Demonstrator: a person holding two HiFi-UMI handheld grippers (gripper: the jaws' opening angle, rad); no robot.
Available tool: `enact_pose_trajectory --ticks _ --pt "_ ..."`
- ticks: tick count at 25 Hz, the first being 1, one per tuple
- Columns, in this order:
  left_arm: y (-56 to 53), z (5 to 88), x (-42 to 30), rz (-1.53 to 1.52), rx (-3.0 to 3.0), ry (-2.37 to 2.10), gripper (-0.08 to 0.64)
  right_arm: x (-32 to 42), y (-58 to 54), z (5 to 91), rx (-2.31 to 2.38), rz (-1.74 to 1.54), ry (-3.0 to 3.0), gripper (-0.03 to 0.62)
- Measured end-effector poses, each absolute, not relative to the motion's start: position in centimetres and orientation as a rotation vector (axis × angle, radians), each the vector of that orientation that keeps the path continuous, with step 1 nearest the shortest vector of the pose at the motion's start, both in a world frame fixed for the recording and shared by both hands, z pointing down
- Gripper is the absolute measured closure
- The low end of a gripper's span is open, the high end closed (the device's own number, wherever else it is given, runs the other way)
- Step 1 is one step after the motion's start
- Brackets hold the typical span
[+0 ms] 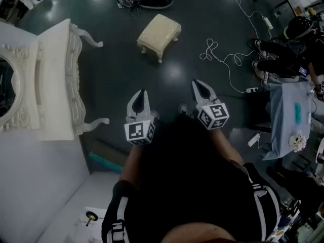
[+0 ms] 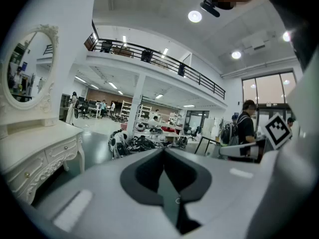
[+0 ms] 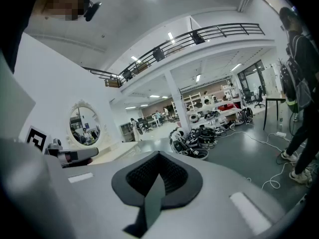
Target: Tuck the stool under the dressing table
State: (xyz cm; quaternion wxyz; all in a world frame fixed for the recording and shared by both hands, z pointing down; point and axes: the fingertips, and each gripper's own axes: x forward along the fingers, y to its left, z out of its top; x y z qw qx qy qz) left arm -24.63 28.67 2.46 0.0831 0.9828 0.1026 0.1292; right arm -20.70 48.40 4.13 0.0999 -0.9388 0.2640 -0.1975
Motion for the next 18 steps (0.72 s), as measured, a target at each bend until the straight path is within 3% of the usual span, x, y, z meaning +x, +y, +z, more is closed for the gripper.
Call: enact_pose_trajectory --ticks 18 --pt "25.8 3.4 -26.1 0.421 2.935 0.344 0.551 -22.8 45.0 5.0 -2.732 -0.633 0.771 0.595"
